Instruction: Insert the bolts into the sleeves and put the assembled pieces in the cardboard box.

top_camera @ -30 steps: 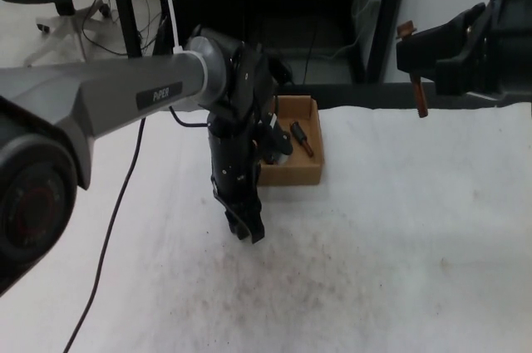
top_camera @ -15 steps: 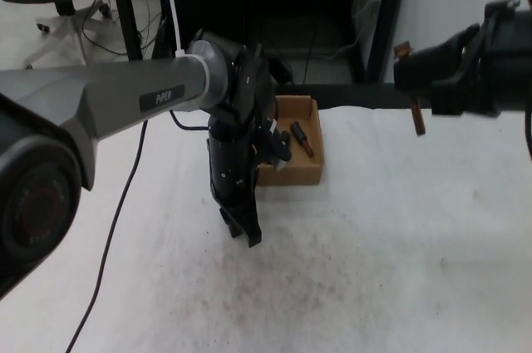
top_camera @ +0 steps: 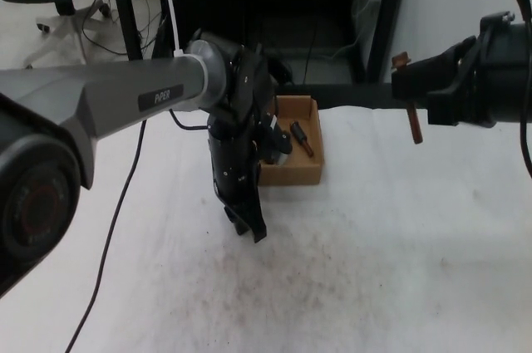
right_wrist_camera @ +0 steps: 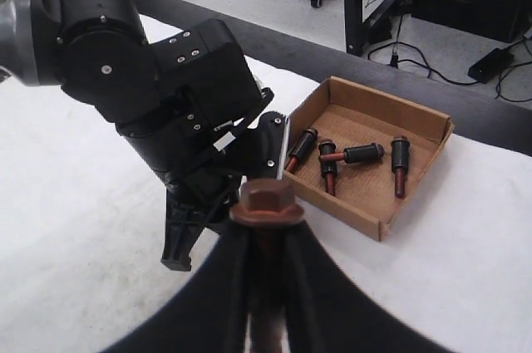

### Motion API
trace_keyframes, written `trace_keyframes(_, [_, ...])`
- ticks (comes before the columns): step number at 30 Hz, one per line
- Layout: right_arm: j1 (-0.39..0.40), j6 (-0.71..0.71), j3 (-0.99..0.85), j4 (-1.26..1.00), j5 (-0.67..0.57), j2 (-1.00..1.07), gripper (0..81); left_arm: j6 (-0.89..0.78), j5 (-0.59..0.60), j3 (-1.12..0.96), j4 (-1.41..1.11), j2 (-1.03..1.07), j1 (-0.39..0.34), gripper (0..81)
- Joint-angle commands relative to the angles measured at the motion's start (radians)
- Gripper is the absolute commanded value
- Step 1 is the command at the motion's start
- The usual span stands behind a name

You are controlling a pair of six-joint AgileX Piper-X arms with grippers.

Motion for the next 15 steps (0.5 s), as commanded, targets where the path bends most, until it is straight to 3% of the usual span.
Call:
trace_keyframes(1, [-0.004, 0.016, -0.004, -0.025, -0.008, -0.01, 0.8, -0.009, 0.013, -0.001, 0.009, 0.008, 0.0, 33.0])
trace_keyframes(3, [-0.004, 0.016, -0.004, -0.025, -0.008, -0.01, 0.8, -0.009, -0.002, -0.001, 0.009, 0.008, 0.0, 38.4])
trace_keyframes(15, [-0.004, 0.016, -0.004, -0.025, -0.034, -0.01, 0.8, -0.009, -0.009, -0.001, -0.039, 0.008, 0.0, 38.6])
